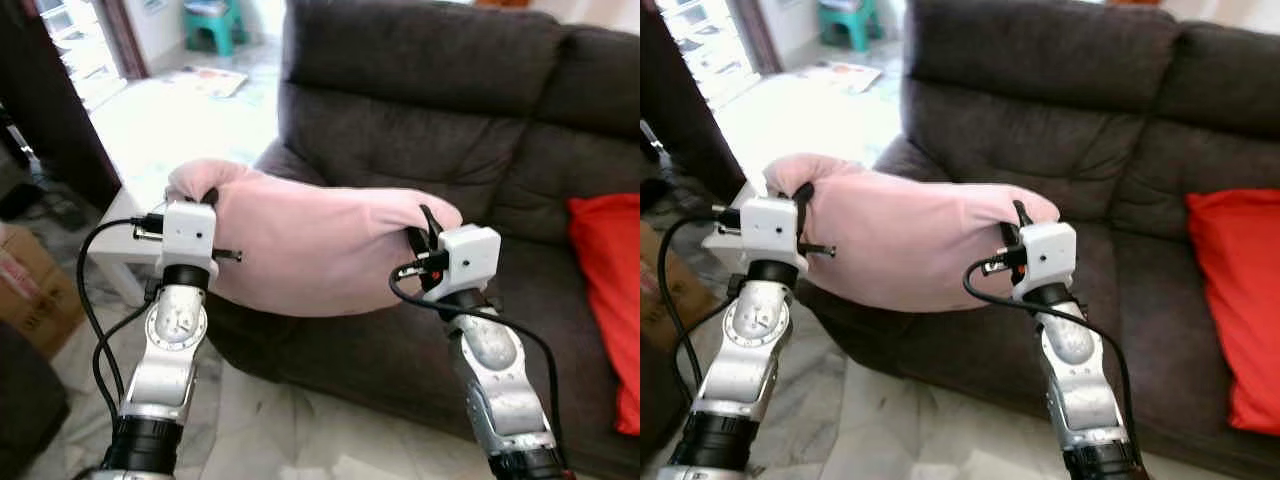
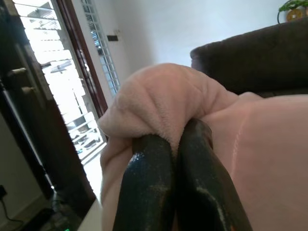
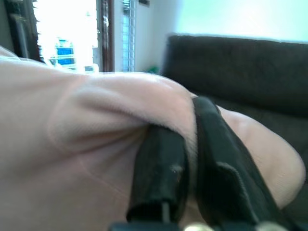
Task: Move the pillow to the sofa from floor
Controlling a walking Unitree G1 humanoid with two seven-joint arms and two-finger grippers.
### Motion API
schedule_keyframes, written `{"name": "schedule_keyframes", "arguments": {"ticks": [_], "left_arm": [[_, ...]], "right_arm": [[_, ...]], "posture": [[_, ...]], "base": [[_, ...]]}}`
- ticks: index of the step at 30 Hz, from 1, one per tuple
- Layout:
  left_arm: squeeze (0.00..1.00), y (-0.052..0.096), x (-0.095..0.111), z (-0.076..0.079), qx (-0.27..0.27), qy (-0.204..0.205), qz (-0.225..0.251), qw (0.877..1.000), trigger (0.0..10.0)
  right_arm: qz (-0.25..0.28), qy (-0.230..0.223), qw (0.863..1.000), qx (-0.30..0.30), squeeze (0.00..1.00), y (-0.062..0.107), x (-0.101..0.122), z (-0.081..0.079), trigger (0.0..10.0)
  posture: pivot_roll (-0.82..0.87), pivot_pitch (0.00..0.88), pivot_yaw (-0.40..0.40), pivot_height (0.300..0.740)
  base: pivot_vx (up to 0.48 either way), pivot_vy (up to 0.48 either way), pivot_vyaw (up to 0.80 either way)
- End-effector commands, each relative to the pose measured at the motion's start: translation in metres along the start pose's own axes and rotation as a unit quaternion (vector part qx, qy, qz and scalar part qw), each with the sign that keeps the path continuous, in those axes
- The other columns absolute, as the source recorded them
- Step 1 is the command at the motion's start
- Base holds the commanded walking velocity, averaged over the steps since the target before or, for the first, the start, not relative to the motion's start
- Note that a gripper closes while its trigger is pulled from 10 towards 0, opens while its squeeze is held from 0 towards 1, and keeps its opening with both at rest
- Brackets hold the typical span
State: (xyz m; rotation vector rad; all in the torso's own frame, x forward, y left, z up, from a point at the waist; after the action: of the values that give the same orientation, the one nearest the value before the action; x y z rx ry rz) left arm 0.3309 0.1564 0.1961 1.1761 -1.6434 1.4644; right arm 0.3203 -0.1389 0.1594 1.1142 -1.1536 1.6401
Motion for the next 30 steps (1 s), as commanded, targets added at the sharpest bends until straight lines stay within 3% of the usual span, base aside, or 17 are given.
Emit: {"name": "schedule_keyframes", "arguments": {"ticks": [1,13,21,30], "left_arm": [[0.00,-0.004,0.009,-0.004,0.006,-0.002,0.019,1.000,10.0],[0.00,-0.007,0.013,-0.002,-0.003,0.006,0.026,1.000,10.0],[0.00,-0.008,0.015,0.000,-0.012,0.011,0.029,0.999,10.0],[0.00,-0.009,0.015,0.001,-0.015,0.012,0.029,0.999,10.0]], "right_arm": [[0.055,-0.002,0.998,-0.019,0.00,-0.006,0.025,0.010,10.0],[0.057,-0.001,0.998,-0.026,0.00,-0.010,0.028,0.012,10.0],[0.047,-0.026,0.996,-0.073,0.00,-0.012,0.025,0.026,10.0],[0.053,-0.020,0.997,-0.061,0.00,-0.012,0.027,0.021,10.0]], "posture": [[-0.03,0.074,-0.052,0.740],[-0.03,0.074,-0.054,0.740],[-0.03,0.073,-0.053,0.740],[-0.03,0.071,-0.053,0.740]], "base": [[0.304,0.000,0.00],[0.337,0.000,0.00],[0.366,0.000,-0.20],[0.332,0.000,-0.23]]}}
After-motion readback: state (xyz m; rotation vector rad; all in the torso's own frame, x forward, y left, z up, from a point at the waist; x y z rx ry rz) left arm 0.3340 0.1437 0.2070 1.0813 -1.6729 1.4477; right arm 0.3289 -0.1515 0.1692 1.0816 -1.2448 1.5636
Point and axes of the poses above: a point about 5 cm out from each wrist's last joint towards the gripper, its own y axis pointing back from the gripper into the wrist, its own x axis along the axis of the wrist's last joint, z = x × y, the point moved 2 cm from there along -y, pointing out of the wrist towards the gripper, and after that the axes turned 3 degrees about y, right-handed, at the moved point
